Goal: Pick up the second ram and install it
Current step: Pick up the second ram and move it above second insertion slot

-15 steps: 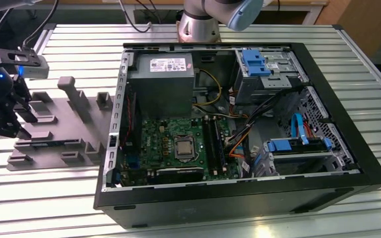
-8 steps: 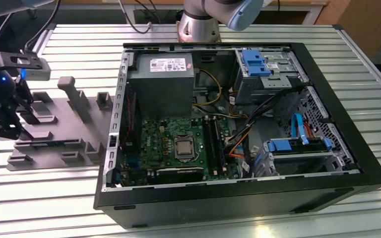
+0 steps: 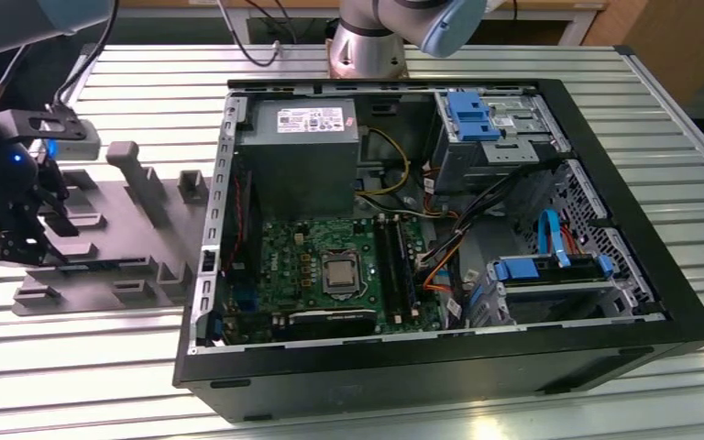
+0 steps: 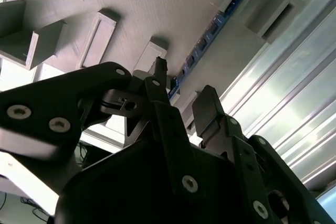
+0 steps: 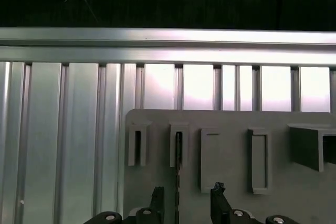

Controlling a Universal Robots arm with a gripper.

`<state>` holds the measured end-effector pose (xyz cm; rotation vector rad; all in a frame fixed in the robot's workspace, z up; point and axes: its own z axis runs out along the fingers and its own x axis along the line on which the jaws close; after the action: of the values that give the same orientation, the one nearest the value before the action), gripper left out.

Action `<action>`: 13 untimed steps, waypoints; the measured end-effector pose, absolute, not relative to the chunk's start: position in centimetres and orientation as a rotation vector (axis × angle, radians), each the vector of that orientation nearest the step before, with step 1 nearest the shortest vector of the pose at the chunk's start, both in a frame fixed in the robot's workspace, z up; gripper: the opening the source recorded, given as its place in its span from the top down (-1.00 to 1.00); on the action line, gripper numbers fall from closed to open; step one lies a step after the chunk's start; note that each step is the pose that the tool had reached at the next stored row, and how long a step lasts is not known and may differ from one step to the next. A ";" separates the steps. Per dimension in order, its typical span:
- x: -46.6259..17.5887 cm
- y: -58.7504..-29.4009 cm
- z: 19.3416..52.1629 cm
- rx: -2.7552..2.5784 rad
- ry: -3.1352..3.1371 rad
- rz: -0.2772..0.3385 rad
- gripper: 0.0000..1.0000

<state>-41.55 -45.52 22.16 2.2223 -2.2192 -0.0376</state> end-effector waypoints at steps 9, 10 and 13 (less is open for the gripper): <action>-41.5 -45.5 20.5 2.224 -2.220 -0.035 0.22; -41.6 -45.5 20.4 2.224 -2.221 -0.034 0.22; -41.6 -45.5 20.0 2.226 -2.222 -0.028 0.22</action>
<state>-41.56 -45.55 19.99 2.2258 -2.2225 -0.0283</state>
